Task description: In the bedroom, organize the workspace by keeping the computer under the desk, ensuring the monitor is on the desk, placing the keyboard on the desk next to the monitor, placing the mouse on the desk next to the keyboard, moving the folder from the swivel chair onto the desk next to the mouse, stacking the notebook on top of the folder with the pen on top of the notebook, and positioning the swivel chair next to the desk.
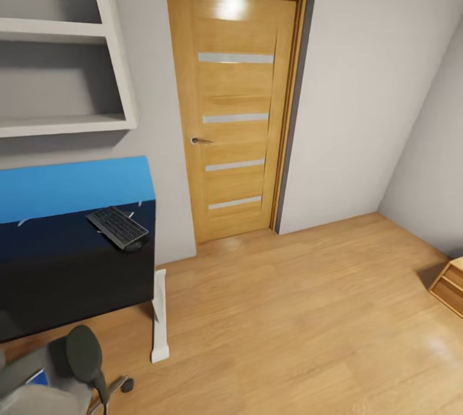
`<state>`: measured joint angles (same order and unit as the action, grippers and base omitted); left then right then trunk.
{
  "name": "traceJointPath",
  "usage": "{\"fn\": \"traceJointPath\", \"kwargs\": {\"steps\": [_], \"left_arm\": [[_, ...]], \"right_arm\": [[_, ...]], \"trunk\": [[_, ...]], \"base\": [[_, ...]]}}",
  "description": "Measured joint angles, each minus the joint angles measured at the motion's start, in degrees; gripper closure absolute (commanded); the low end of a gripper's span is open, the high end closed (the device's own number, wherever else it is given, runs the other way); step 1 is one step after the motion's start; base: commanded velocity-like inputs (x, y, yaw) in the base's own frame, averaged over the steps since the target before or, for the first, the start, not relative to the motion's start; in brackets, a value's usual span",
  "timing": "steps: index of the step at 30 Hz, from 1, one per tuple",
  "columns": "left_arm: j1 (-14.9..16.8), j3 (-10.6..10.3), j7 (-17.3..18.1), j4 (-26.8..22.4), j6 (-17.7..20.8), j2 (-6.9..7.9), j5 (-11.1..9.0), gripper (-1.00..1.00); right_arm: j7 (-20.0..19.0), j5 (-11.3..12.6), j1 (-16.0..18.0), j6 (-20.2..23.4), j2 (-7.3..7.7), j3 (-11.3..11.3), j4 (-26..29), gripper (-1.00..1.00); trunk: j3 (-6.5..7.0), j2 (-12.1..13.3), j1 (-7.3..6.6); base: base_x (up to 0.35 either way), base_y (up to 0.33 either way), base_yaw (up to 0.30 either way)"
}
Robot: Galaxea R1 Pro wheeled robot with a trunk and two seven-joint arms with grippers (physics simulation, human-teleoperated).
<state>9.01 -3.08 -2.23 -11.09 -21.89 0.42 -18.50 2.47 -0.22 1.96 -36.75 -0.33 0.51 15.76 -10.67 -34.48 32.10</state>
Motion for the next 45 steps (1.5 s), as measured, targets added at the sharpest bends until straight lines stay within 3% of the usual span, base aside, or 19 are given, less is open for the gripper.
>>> {"fn": "traceJointPath", "kwargs": {"steps": [45], "left_arm": [[0.0,-0.1,0.0,0.0,0.1,-0.05,0.0,-1.0]], "right_arm": [[0.0,0.0,0.0,0.3,-0.18,-0.1,-1.1,-1.0]], "trunk": [[0.0,0.0,0.0]], "base": [[0.332,-0.03,0.0]]}}
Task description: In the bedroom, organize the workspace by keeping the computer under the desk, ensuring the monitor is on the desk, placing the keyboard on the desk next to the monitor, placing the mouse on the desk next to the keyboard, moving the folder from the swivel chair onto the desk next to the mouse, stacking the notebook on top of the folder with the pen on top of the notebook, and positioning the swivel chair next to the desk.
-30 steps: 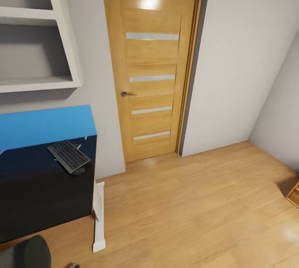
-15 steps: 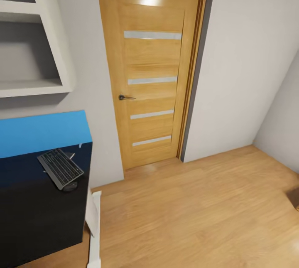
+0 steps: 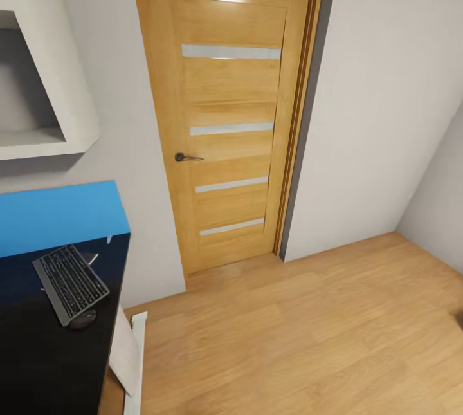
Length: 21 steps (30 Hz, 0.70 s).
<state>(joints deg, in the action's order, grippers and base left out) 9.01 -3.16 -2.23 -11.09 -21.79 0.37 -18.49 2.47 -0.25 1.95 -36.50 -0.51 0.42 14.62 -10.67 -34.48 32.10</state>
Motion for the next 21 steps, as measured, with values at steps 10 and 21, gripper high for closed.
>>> {"fn": "traceJointPath", "kwargs": {"steps": [10,21], "left_arm": [[0.0,0.0,0.0,0.0,0.1,0.04,0.0,-1.0],[0.0,0.0,0.0,0.0,0.1,0.03,0.0,-1.0]], "right_arm": [[0.0,0.0,0.0,0.0,0.0,0.0,0.0,-1.0],[0.0,0.0,0.0,0.0,0.0,0.0,0.0,-1.0]], "trunk": [[0.0,0.0,0.0],[0.0,0.0,0.0]], "base": [[0.332,-0.085,0.0],[0.332,-0.125,0.0]]}}
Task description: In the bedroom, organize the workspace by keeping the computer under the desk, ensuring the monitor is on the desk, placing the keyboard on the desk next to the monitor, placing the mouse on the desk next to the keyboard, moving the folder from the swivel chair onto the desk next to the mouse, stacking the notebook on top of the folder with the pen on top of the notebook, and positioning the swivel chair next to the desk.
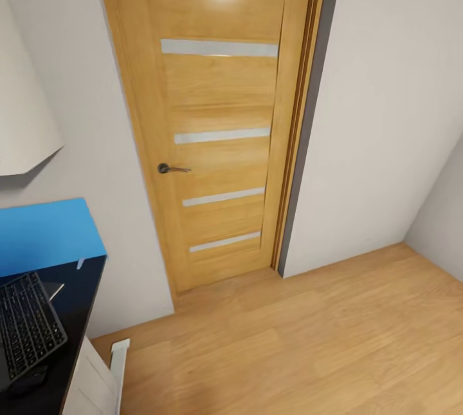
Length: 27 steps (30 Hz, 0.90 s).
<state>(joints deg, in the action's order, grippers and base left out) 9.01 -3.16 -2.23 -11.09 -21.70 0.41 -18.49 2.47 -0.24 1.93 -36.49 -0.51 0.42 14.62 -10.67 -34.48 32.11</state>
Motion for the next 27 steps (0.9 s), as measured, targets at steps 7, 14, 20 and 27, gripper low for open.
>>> {"fn": "traceJointPath", "kwargs": {"steps": [7,14,20,27], "left_arm": [[0.0,0.0,0.0,0.0,0.0,0.01,0.0,-1.0],[0.0,0.0,0.0,0.0,0.0,0.01,0.0,-1.0],[0.0,0.0,0.0,0.0,0.0,0.01,0.0,-1.0],[0.0,0.2,-0.1,0.0,-0.1,0.02,-0.3,-1.0]], "right_arm": [[0.0,0.0,0.0,0.0,0.0,0.0,0.0,-1.0],[0.0,0.0,0.0,0.0,0.0,0.0,0.0,-1.0],[0.0,-0.1,0.0,-0.1,0.0,0.0,0.0,-1.0],[0.1,0.0,0.0,-0.3,-0.24,0.1,0.1,-1.0]], "trunk": [[0.0,0.0,0.0],[0.0,0.0,0.0],[0.0,0.0,0.02],[0.0,0.0,0.03]], "base": [[0.332,-0.132,0.0],[0.326,-0.147,0.0],[0.173,-0.115,0.0],[0.009,-0.007,0.164]]}}
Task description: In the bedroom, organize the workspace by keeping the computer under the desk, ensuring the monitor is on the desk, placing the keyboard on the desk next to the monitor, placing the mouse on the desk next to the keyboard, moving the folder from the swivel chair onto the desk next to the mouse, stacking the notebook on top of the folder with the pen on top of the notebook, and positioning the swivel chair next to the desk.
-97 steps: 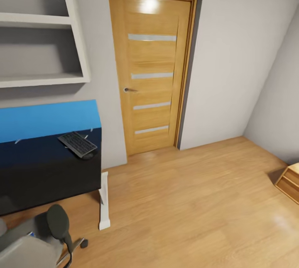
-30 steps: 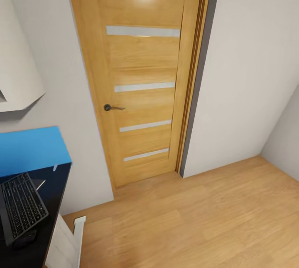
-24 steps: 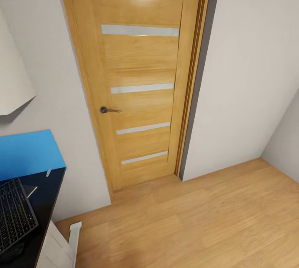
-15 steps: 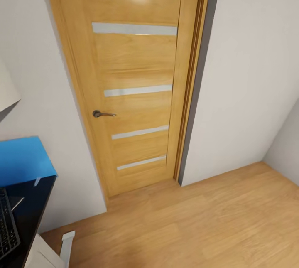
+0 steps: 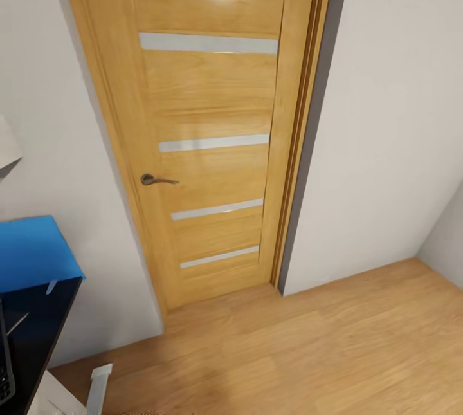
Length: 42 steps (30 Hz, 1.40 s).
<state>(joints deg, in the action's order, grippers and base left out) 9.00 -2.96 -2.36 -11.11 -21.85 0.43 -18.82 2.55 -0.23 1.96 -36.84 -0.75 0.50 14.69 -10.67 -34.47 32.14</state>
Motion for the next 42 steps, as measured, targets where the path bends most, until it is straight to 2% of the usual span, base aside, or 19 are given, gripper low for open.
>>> {"fn": "traceJointPath", "kwargs": {"steps": [15,23,36,42], "left_arm": [[0.0,-0.2,0.1,0.0,0.2,-0.04,0.2,-1.0],[0.0,-0.2,0.1,0.0,0.2,-0.06,0.3,-1.0],[0.0,-0.1,0.0,0.1,0.2,0.03,0.1,-1.0],[0.0,-0.1,-0.2,4.4,0.0,0.08,0.0,-1.0]], "right_arm": [[-0.1,0.0,0.0,0.0,0.06,0.0,0.0,-1.0],[0.0,0.0,0.0,0.0,0.0,0.0,0.0,-1.0],[0.0,0.0,0.0,0.0,0.09,0.0,0.0,-1.0],[0.0,0.1,0.0,0.0,0.07,0.0,0.0,-1.0]], "trunk": [[-0.41,0.0,-0.01],[-0.46,0.0,0.0],[-0.46,0.0,0.0],[-0.47,0.0,0.0]], "base": [[0.17,-0.14,0.233],[0.018,-0.019,0.023],[0.0,0.0,0.258],[0.0,0.0,0.277]]}}
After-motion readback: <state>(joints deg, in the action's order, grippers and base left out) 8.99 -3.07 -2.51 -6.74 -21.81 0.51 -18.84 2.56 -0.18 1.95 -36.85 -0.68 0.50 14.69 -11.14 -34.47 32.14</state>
